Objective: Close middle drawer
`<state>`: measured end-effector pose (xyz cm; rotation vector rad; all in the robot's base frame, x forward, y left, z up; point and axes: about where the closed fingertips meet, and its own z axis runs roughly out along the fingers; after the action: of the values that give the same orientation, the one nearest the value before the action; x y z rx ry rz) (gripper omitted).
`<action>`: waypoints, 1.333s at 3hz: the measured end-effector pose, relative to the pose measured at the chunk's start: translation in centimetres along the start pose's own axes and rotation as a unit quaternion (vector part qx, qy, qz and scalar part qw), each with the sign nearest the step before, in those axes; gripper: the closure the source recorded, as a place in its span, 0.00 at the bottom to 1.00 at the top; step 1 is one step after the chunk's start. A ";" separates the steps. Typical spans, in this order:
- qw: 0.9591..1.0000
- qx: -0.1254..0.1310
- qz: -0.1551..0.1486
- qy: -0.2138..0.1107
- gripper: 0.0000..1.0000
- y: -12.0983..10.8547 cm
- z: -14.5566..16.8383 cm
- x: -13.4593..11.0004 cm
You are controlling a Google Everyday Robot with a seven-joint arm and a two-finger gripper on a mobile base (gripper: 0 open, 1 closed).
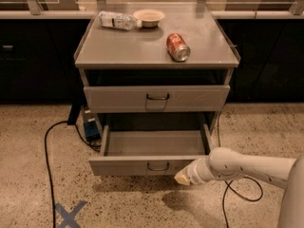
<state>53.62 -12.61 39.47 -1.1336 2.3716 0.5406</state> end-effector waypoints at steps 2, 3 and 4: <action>0.999 0.032 -0.011 0.027 1.00 -2.1 0.5 -2.7; 0.998 0.050 -0.029 0.036 1.00 -4.5 1.1 -6.4; 0.998 0.050 -0.029 0.036 1.00 -4.5 1.1 -6.4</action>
Offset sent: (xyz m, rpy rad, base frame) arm 0.0798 0.0105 0.0220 -0.1598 -0.0532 -0.0242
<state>61.06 -10.70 41.44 -1.1914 2.3894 0.3620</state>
